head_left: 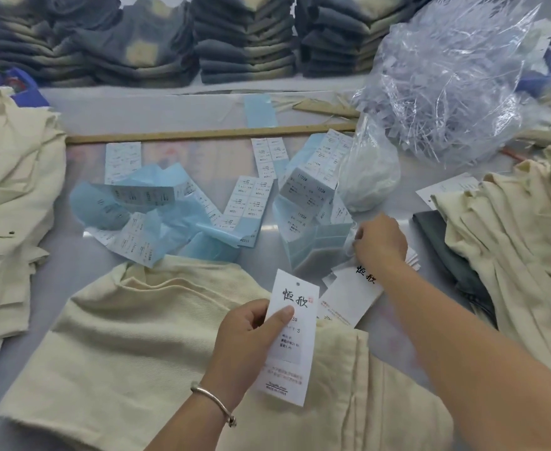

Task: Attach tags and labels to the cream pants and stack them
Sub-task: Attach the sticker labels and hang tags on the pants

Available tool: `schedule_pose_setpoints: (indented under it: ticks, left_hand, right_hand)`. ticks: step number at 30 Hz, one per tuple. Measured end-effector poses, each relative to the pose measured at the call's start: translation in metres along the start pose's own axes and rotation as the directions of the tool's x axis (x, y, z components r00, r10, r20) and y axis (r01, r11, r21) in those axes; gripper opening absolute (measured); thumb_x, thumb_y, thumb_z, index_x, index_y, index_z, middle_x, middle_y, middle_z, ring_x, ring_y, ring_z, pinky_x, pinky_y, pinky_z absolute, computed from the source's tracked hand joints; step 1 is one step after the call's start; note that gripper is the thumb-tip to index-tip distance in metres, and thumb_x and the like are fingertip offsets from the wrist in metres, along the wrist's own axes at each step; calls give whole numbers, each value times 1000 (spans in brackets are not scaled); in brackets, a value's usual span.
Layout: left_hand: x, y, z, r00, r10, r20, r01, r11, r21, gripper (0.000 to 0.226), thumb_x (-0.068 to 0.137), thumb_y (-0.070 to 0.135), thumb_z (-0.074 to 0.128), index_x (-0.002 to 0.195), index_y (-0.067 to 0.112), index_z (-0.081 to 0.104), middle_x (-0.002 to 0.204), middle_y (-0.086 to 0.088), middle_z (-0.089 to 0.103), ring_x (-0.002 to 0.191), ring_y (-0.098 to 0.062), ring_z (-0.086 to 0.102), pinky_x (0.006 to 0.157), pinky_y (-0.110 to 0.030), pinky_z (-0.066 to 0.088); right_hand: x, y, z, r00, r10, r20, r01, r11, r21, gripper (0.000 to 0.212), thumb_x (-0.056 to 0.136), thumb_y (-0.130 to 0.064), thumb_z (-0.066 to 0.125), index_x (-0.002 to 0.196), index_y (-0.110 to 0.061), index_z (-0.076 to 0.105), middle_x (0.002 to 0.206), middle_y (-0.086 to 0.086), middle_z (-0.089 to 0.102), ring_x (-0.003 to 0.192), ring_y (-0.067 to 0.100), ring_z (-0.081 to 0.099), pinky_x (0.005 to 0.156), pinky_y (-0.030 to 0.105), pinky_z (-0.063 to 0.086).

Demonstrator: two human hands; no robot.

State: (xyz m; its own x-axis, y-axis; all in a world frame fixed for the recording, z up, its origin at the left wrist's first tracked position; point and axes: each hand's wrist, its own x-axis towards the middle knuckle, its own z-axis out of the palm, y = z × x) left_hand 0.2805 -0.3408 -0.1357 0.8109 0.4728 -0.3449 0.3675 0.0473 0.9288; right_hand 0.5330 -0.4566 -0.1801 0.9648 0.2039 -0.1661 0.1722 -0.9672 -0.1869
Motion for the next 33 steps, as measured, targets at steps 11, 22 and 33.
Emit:
schedule_pose_setpoints:
  ticks: [11,22,33]
  left_hand:
    - [-15,23,-5,999,-18,45,32,946,-323,12,77,23,73,78,11,74,72,-5,70,61,-17,61,56,-28,51]
    - [-72,53,-18,911,52,409,265,687,-677,47,89,32,57,127,5,62,131,-20,59,111,-25,62,82,-35,56]
    - [-89,57,-54,973,-20,232,194,617,-763,23,76,29,66,94,15,71,79,-2,72,65,-9,69,52,-19,51]
  right_hand:
    - [-80,7,-80,952,-182,245,-244,28,969,18,86,-5,64,71,-14,59,49,-5,38,40,6,24,37,16,19]
    - [-219,-27,-119,810,-526,259,-21,416,909,6,72,-16,74,68,-12,75,45,-2,43,40,7,19,41,20,12]
    - [-295,-15,-128,809,-582,82,27,176,984,10,81,-3,69,90,-8,71,57,8,56,49,15,41,44,16,26]
